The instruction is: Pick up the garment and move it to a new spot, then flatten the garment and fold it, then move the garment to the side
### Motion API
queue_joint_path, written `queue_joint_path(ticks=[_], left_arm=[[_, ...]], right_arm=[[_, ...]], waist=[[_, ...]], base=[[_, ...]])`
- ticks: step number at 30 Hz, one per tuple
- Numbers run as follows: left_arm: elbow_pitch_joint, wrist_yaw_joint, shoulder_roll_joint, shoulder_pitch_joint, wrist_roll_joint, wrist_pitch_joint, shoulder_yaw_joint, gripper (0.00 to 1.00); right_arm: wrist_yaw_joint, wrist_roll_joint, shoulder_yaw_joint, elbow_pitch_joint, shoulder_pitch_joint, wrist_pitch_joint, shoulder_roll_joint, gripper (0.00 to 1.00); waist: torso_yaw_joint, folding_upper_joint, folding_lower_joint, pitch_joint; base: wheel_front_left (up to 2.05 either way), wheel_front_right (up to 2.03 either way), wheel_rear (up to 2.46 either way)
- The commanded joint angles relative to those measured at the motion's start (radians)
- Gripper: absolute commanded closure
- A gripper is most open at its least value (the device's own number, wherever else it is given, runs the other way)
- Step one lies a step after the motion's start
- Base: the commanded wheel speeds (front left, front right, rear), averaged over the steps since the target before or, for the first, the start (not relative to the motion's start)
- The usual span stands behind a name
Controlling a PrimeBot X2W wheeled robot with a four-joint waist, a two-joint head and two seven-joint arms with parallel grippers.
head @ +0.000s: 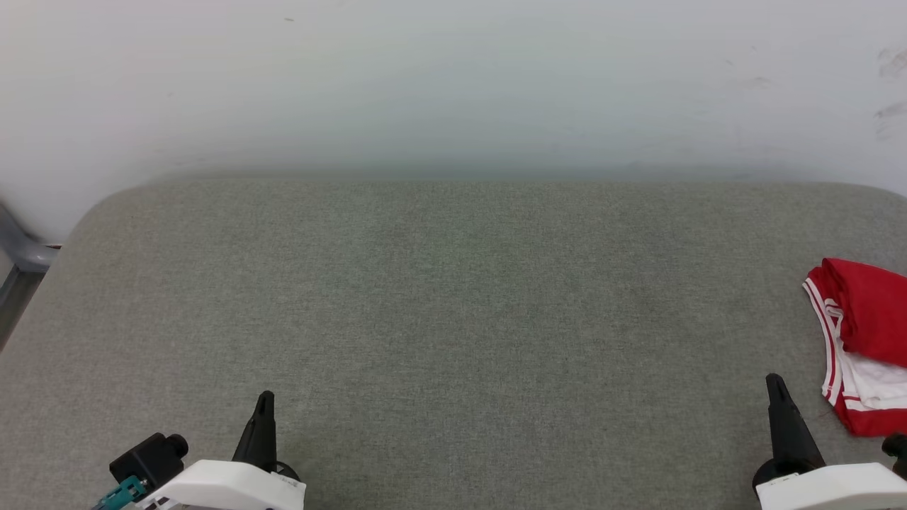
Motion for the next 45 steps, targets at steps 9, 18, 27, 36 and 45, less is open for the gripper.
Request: queue_joint_path(ticks=[9, 18, 27, 36, 45], left_arm=[[-0.005, -0.018, 0.001, -0.042, -0.143, 0.036, 0.021, 1.0], [0.003, -0.036, -0.001, -0.063, -0.302, 0.076, 0.041, 1.0], [0.008, -0.047, -0.002, -0.077, -0.402, 0.1, 0.054, 1.0], [0.013, -0.057, -0.003, -0.089, -0.493, 0.122, 0.064, 1.0], [0.017, -0.064, -0.004, -0.1, -0.569, 0.141, 0.074, 1.0]], right_arm=[[0.0, 0.14, -0.002, 0.004, -0.051, 0.033, 0.002, 1.0], [0.0, 0.297, -0.002, 0.022, -0.078, 0.072, 0.003, 1.0], [0.0, 0.393, -0.003, 0.033, -0.094, 0.097, 0.004, 1.0], [0.0, 0.484, -0.003, 0.044, -0.111, 0.12, 0.005, 1.0], [0.0, 0.558, -0.003, 0.053, -0.123, 0.139, 0.005, 1.0]], waist=[[-0.003, 0.0, -0.0001, 0.002], [-0.008, 0.0, -0.0001, 0.005], [-0.011, 0.0, -0.0001, 0.007], [-0.014, 0.0, -0.0001, 0.009], [-0.017, 0.0, -0.0001, 0.011]], base=[[0.0, 0.0, 0.0], [0.0, 0.0, 0.0], [0.0, 0.0, 0.0], [0.0, 0.0, 0.0], [0.0, 0.0, 0.0]])
